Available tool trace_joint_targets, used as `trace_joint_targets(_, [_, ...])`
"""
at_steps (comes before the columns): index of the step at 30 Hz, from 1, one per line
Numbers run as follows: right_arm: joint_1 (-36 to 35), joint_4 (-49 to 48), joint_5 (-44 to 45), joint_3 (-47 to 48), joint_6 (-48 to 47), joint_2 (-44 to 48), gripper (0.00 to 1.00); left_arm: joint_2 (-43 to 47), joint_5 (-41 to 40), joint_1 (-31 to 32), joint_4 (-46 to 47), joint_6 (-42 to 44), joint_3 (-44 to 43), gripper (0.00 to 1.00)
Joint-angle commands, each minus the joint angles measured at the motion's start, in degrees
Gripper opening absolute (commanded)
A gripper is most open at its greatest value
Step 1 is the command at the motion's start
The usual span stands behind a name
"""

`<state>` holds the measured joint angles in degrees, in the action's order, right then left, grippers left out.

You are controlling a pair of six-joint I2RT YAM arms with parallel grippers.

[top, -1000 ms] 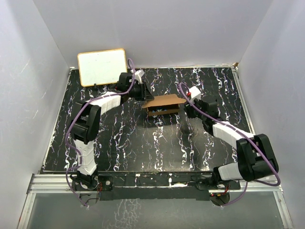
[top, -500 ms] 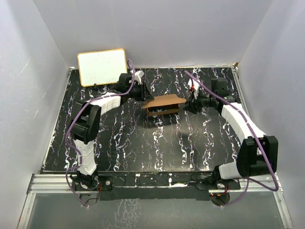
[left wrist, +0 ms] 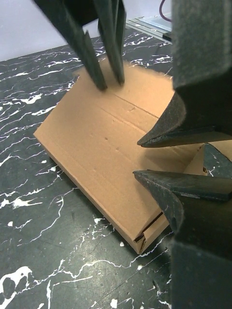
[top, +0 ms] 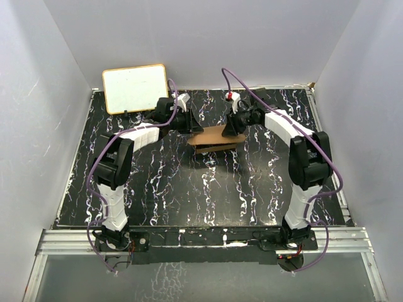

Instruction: Fold the paper box

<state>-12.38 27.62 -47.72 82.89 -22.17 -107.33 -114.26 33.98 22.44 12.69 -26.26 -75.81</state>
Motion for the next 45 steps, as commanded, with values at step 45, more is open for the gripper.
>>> trace_joint_targets(45, [12.18,-17.40,-8.37,-11.13,16.53,1.64,0.47,16.06,-6.49,-0.19,9.01,-3.99,13.68,0.41])
